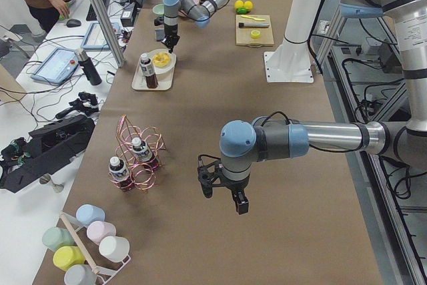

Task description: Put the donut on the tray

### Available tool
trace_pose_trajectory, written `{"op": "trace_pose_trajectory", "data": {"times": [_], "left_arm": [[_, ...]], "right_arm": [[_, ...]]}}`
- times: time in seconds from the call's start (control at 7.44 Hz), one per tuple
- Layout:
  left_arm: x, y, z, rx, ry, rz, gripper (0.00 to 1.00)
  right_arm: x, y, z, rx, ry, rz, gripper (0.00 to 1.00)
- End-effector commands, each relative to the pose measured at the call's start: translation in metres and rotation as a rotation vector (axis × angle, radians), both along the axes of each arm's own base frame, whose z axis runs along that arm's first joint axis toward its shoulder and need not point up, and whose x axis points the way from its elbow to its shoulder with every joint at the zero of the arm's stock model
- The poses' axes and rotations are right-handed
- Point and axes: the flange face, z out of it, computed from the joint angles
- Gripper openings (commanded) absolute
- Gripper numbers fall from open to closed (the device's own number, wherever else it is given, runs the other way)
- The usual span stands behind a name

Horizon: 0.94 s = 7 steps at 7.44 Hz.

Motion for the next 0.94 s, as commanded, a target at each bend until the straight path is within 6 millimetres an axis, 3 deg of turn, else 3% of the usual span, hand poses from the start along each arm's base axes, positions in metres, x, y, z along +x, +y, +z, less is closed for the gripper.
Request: {"op": "trace_pose_trajectory", "data": {"times": [0.0, 0.13, 0.27, 0.4, 0.67, 0.81], "left_arm": [[0.0, 0.001, 0.001, 0.001, 0.0, 0.002, 0.98], [0.0, 0.001, 0.001, 0.002, 0.0, 0.003, 0.98], [-0.001, 0.002, 0.001, 0.002, 0.0, 0.002, 0.98], [-0.001, 0.002, 0.001, 0.002, 0.0, 0.002, 0.98], [-0.001, 0.002, 0.002, 0.001, 0.0, 0.002, 0.98], [-0.001, 0.001, 0.001, 0.002, 0.0, 0.002, 0.98]], "right_arm": [[-0.007, -0.002, -0.002, -0.001, 0.009, 0.002, 0.0], [-0.008, -0.001, -0.003, -0.001, 0.009, 0.001, 0.0], [-0.01, 0.0, -0.002, -0.001, 0.011, -0.001, 0.31], [-0.012, 0.001, -0.002, 0.006, 0.018, 0.005, 0.47], [-0.008, -0.002, -0.008, 0.014, 0.015, 0.005, 0.54], [0.001, -0.004, -0.018, 0.013, -0.008, 0.001, 1.0]]}}
